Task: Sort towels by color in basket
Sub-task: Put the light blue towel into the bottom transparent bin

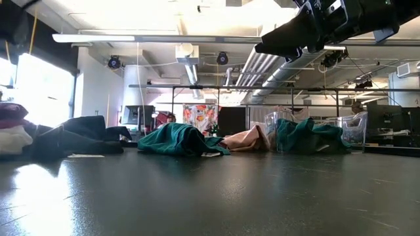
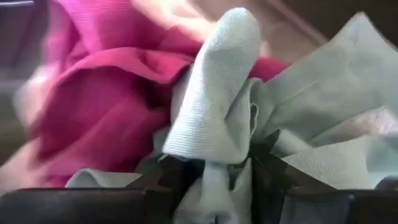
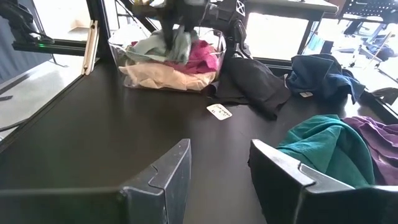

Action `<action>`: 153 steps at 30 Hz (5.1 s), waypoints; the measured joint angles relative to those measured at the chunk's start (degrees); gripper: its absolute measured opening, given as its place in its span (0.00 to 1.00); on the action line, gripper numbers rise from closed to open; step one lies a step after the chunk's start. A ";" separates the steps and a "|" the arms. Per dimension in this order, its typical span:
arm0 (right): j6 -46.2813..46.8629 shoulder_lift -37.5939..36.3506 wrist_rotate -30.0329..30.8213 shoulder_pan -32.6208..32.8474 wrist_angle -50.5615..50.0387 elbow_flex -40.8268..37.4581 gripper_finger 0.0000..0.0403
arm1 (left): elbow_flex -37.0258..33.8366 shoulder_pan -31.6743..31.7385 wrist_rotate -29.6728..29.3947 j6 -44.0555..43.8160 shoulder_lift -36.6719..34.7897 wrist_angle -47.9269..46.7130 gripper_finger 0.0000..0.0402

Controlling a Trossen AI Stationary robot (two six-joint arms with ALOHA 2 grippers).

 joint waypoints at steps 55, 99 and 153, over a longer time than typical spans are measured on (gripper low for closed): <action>0.48 0.00 0.00 -0.02 0.35 0.00 0.39 | -8.24 7.73 -9.98 8.75 -9.42 4.73 0.60; 1.38 2.18 0.02 -0.02 0.47 -0.03 0.39 | 8.45 -1.65 -13.25 1.66 -6.18 0.23 0.70; 0.39 6.32 0.00 -0.02 7.30 -0.04 0.39 | 14.45 -7.79 -11.70 -10.24 12.72 -1.64 0.65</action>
